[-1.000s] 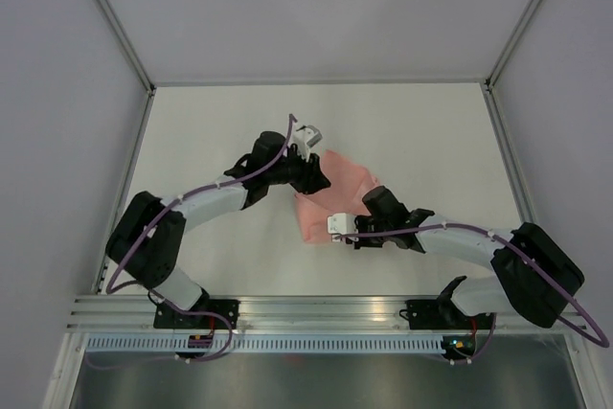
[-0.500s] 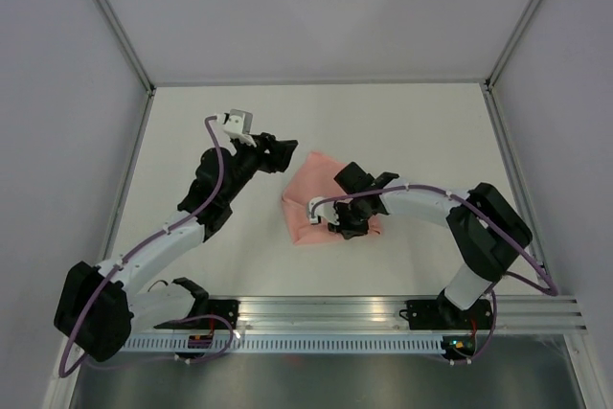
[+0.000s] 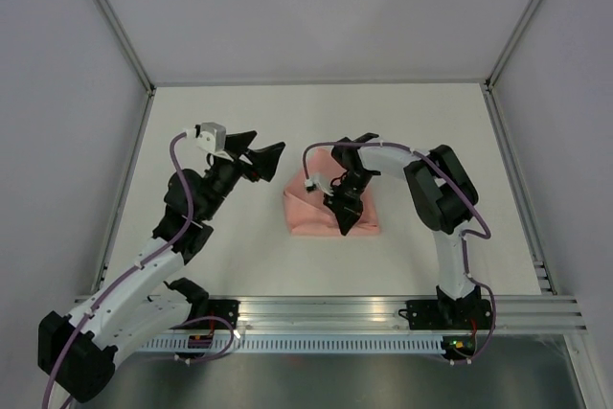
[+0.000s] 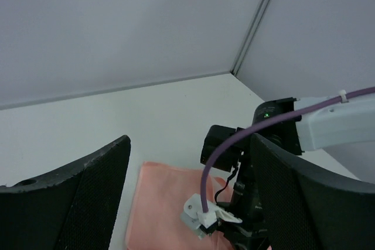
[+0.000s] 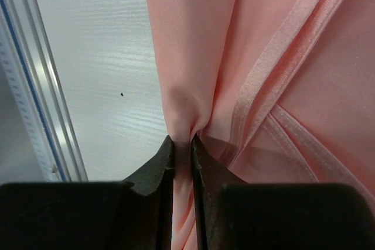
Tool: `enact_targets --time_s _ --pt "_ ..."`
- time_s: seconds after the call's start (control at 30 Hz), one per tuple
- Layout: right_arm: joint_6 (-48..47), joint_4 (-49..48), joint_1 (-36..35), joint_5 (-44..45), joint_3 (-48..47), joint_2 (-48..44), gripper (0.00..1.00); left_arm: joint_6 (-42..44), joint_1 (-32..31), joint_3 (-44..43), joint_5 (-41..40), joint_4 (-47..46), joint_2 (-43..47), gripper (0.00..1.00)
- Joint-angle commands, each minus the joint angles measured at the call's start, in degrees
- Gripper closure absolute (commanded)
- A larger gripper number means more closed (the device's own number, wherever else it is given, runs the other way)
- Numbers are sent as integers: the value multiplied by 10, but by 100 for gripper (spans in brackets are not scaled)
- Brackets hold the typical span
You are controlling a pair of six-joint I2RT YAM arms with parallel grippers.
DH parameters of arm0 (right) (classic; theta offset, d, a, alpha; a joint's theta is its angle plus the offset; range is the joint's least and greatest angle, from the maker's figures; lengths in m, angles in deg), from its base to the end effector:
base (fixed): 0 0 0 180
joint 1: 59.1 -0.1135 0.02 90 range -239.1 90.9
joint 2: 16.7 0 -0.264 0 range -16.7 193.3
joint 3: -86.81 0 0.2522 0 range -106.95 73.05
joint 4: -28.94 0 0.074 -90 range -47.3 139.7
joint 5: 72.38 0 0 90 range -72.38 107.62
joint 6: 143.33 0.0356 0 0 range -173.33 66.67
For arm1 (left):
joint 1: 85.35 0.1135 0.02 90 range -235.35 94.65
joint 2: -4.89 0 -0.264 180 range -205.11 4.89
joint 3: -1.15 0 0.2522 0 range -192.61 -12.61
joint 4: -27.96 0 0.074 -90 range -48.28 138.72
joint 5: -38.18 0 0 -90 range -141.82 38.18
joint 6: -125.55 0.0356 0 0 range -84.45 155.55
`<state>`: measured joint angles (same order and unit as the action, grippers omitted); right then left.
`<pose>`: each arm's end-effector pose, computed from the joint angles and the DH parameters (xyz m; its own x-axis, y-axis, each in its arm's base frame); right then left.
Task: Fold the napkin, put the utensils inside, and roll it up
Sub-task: Roll the napkin at the center of the board.
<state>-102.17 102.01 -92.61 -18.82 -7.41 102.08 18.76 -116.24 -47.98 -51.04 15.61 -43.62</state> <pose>0.2909 0.2180 0.1383 -0.2590 -0.8979 -0.3558 -0.8712 0.0582 0.4874 0.1749 -0.1052 0.3386 0.0328 -0.3562 -0.9338 0.5580 0.7817 -0.2786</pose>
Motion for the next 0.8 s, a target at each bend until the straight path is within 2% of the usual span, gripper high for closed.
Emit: enact_targets --time_s 0.0,0.1,0.13,0.33,0.7,0.77 --pt "-26 26 24 54 -15 92 96 73 -6 2 45 12 0 14" --pt "-22 42 31 53 -44 123 96 126 -31 7 55 18 -14 20" --pt "-21 45 33 54 -58 130 96 144 -61 10 46 19 -19 21" --pt "-15 88 35 55 -129 188 96 287 -203 -9 -74 61 -114 22" --pt "-13 119 43 57 -181 234 97 411 -319 -17 -125 77 -271 21" --pt "-12 117 44 56 -180 235 97 432 -330 -19 -126 81 -308 18"
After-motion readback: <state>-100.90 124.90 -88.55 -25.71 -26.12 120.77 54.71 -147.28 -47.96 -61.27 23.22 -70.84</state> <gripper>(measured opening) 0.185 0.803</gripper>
